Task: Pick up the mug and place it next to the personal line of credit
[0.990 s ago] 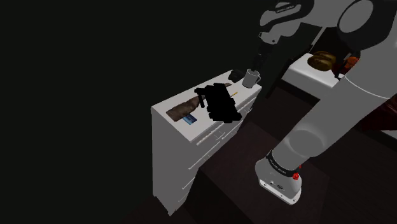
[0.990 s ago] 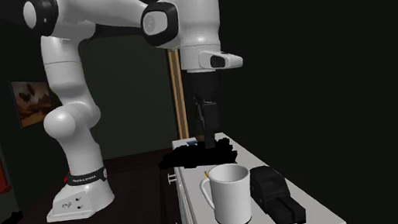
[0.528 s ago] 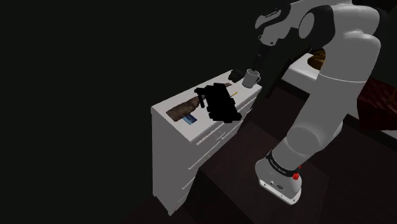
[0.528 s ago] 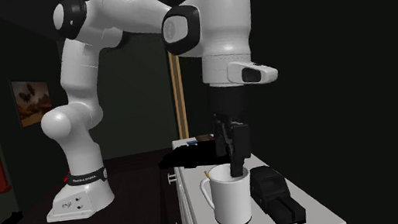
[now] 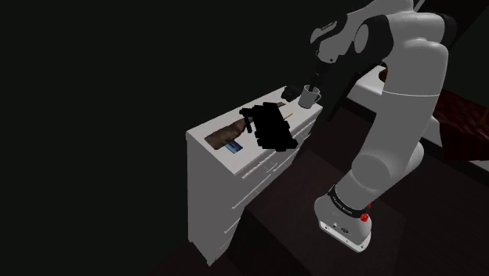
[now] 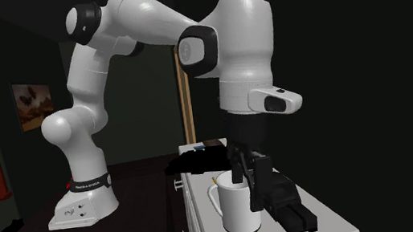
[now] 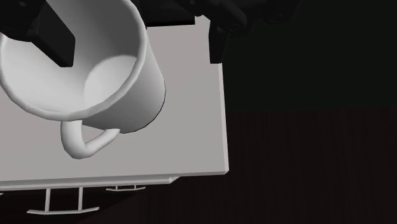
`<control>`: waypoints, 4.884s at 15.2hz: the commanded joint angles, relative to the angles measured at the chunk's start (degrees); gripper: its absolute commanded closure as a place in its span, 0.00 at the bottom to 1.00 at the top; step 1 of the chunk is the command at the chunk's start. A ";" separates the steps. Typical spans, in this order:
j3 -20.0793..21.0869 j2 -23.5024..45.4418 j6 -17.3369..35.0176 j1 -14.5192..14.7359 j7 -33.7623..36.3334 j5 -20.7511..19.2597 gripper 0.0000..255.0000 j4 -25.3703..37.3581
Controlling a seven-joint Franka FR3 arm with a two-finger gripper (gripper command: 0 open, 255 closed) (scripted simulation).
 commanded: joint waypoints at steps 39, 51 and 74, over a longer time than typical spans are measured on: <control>-1.54 -4.37 -11.53 0.55 1.97 -3.19 1.00 8.06; -2.00 -4.98 -20.50 -0.19 2.51 -3.80 1.00 16.63; 14.48 -45.66 -14.16 16.56 38.93 -20.10 1.00 -24.73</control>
